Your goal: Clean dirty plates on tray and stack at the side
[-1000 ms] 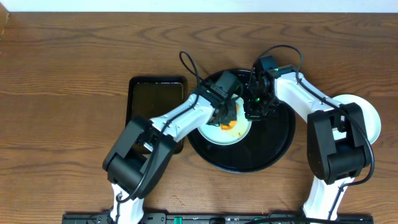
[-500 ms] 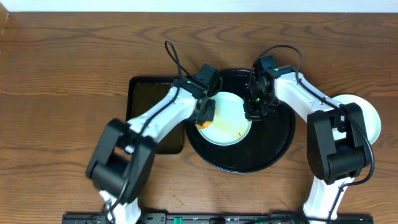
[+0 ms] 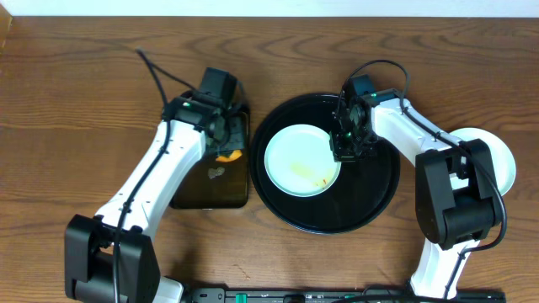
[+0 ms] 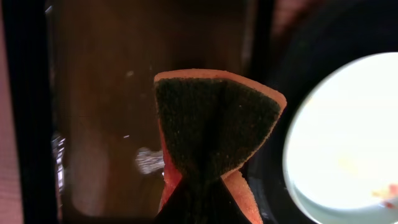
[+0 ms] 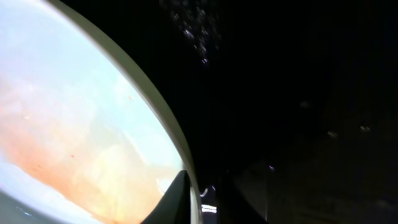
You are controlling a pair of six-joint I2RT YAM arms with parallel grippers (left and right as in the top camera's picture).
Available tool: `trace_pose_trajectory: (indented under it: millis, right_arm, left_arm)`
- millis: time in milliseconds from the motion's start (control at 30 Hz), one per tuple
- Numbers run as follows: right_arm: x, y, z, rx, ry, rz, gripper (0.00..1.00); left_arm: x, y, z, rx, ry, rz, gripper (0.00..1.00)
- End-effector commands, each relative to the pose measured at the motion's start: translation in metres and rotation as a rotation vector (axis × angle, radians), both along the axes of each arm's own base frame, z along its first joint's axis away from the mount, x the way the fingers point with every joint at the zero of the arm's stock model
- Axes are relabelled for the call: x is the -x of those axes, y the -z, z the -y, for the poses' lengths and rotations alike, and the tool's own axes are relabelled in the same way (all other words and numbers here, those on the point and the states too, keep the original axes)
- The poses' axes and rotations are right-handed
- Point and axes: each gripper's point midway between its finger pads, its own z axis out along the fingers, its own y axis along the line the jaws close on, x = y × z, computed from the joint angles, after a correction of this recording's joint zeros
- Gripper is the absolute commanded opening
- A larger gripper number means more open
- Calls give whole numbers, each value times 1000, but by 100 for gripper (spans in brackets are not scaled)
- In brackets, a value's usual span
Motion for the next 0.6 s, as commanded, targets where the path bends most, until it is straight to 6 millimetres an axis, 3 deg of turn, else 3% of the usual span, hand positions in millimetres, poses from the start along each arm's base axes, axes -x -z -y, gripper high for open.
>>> trace_pose_trajectory:
  millis: [0,167,300,567]
  right_arm:
    - [18,18,-11,-1,-44,-49,1]
    - [12,16,-21,-62,-19,-32,1]
    - [1,3,-33,-227,-4,-19,1]
    - [-20,-23,-22,-464,-25,55,1]
  left_arm:
    - [10,15,-17,-26,-27,-51,8]
    - [15,21,-19,-32,-30,-71,8]
    - [15,21,-19,-32,-30,-70,8]
    - [15,21,-19,-32,-30,-70,8]
